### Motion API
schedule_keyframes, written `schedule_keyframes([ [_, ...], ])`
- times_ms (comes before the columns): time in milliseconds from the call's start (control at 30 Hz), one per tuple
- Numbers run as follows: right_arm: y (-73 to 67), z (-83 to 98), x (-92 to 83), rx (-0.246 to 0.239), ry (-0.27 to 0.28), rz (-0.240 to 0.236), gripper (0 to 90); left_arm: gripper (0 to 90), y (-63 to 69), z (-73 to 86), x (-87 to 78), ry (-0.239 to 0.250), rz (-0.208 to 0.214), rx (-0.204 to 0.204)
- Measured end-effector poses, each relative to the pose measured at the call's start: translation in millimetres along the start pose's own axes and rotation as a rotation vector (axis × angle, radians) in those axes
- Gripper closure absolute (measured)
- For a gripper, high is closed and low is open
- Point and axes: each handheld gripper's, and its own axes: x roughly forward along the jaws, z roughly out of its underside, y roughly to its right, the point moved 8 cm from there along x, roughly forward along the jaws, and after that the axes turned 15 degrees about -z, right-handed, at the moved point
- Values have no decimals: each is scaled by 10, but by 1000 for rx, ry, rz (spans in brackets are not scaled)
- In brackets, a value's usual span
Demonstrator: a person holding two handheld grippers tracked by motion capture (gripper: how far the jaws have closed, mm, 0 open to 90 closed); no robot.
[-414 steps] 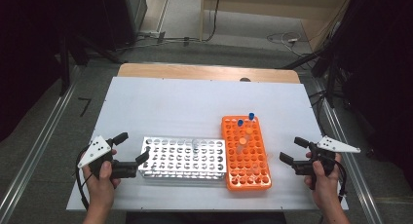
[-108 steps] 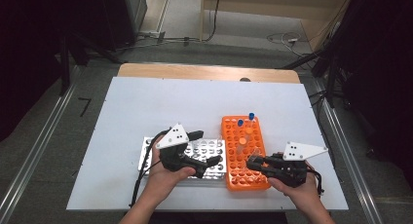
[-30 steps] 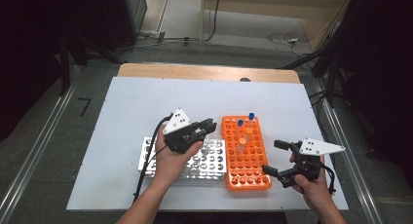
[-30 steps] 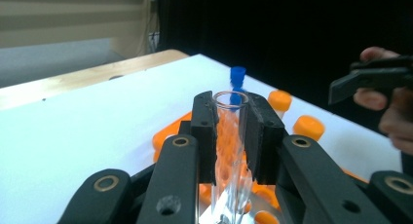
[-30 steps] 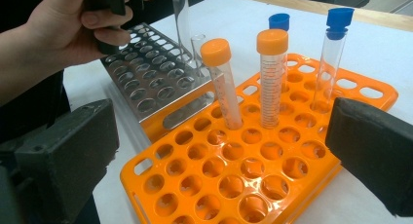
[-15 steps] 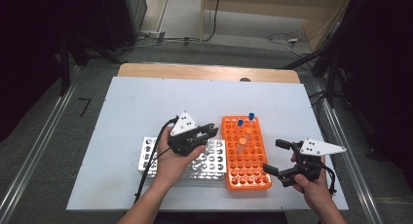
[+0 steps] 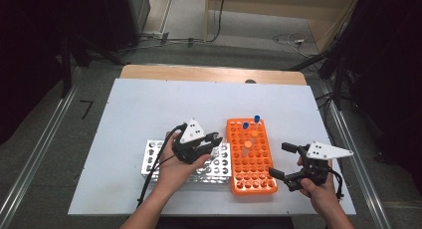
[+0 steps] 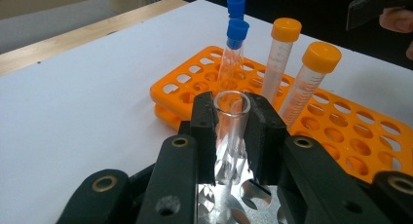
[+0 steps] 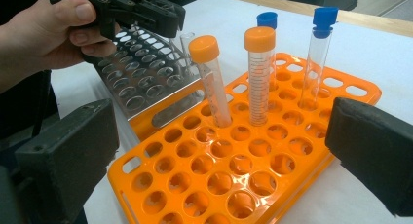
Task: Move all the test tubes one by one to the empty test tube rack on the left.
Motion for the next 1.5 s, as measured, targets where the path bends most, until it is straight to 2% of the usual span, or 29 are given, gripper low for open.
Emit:
schedule_keyframes([
  [133,5,11,13,-2,-7,3,0,750,6,8,-5,-10,15,-3],
  [300,8,13,28,0,-8,4,0,723,-6,9,-10,-14,26,-39],
  [367,13,12,28,0,-8,5,0,705,-17,15,-14,-19,30,-42],
  [567,44,-13,28,3,4,17,0,661,-43,0,-53,-3,49,-81],
  [800,136,-87,32,17,27,65,26,497,-95,-62,-188,44,44,-115],
  [867,173,-106,48,25,30,75,42,448,-108,-67,-231,57,56,-132],
  [1033,270,-123,157,37,2,80,102,351,-141,-57,-308,77,76,-153],
  [1300,422,-124,396,50,-49,48,186,191,-146,-60,-364,79,83,-165],
  [1500,494,-135,530,56,-69,2,252,60,-164,-51,-380,78,82,-180],
])
